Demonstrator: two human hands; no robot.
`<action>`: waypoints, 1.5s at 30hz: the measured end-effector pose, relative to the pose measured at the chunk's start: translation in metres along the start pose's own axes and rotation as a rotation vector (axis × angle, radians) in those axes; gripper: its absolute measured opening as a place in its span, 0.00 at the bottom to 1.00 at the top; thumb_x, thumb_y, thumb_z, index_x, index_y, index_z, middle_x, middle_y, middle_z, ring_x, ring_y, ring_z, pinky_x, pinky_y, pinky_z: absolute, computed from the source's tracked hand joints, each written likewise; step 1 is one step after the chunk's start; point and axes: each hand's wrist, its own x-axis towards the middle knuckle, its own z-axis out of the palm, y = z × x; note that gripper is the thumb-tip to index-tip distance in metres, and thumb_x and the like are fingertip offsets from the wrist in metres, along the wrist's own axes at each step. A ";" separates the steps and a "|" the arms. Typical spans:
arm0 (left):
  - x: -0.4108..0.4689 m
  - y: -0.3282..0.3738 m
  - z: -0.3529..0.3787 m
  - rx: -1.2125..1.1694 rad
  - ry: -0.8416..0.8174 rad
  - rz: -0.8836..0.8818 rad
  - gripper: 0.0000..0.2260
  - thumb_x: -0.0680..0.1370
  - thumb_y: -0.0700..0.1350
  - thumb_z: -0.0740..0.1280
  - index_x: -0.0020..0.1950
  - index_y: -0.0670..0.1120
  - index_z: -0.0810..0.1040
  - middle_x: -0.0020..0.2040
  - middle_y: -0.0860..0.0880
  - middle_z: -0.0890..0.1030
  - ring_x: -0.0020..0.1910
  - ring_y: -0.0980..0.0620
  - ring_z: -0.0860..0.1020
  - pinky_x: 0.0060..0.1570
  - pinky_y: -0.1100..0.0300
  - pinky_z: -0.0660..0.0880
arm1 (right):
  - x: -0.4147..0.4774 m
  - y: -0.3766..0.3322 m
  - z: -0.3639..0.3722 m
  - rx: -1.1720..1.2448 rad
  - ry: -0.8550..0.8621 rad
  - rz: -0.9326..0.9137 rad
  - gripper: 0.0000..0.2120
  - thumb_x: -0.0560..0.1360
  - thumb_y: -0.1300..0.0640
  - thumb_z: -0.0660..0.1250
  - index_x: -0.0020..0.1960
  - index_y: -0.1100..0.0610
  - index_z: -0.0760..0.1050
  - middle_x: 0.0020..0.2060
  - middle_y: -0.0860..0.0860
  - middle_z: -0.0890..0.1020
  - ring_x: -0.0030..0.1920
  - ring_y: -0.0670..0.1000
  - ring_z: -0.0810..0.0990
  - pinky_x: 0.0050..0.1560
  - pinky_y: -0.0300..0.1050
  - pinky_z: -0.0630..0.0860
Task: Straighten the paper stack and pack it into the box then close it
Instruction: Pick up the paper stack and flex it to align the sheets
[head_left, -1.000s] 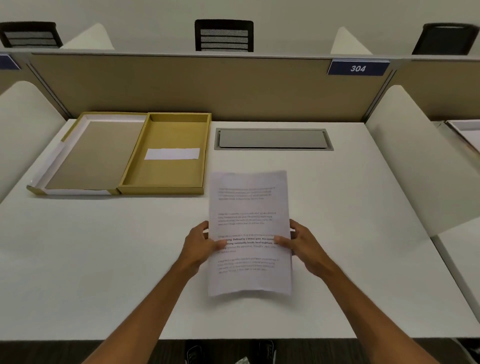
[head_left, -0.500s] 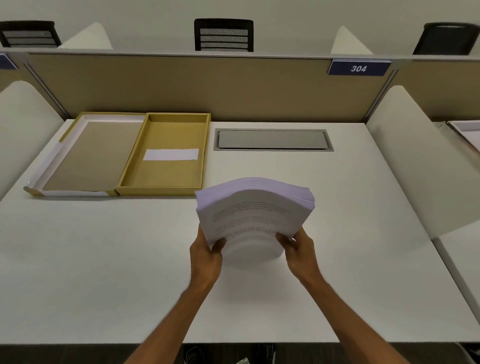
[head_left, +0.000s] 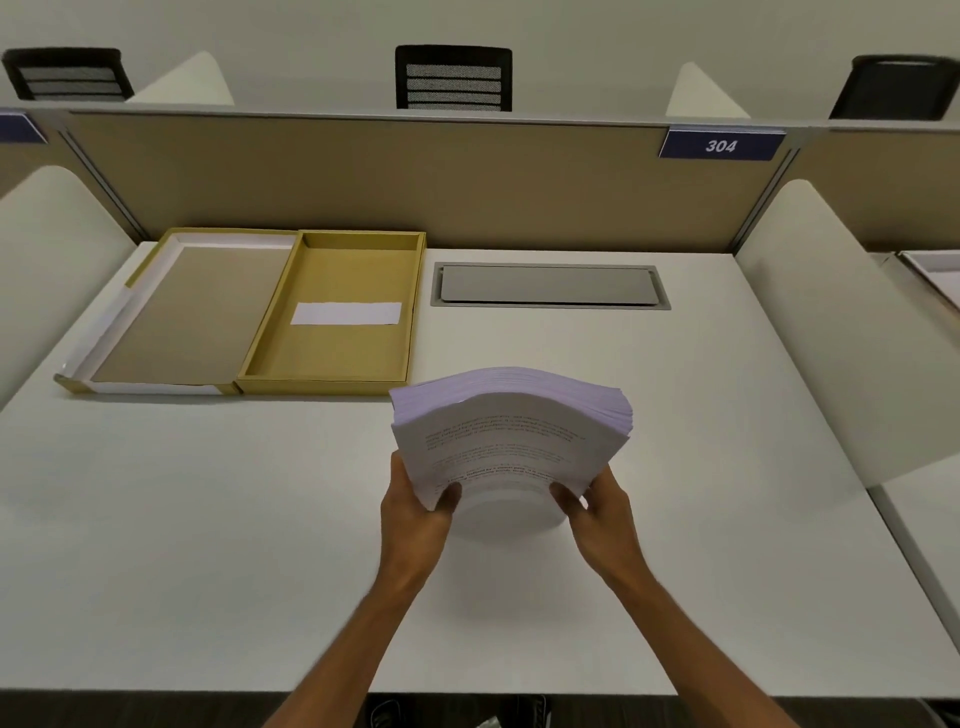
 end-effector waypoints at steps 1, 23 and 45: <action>-0.001 0.009 -0.001 -0.028 0.005 0.022 0.32 0.73 0.36 0.74 0.59 0.69 0.66 0.51 0.66 0.79 0.53 0.64 0.78 0.44 0.75 0.76 | -0.003 -0.008 0.000 0.038 0.015 0.001 0.26 0.77 0.63 0.72 0.71 0.49 0.70 0.58 0.41 0.82 0.61 0.48 0.81 0.51 0.29 0.77; 0.011 0.107 0.025 -0.309 0.431 -0.082 0.05 0.81 0.54 0.62 0.49 0.56 0.75 0.49 0.46 0.80 0.48 0.48 0.79 0.38 0.61 0.75 | 0.015 -0.125 0.031 0.361 0.618 0.021 0.06 0.75 0.45 0.65 0.47 0.45 0.76 0.40 0.46 0.80 0.40 0.46 0.79 0.29 0.29 0.74; 0.013 0.039 -0.021 0.167 0.076 0.143 0.17 0.76 0.41 0.73 0.55 0.63 0.76 0.43 0.75 0.80 0.44 0.71 0.79 0.37 0.79 0.71 | 0.014 -0.042 -0.015 -0.058 0.140 -0.245 0.16 0.77 0.61 0.68 0.60 0.44 0.77 0.49 0.34 0.85 0.47 0.42 0.84 0.42 0.30 0.77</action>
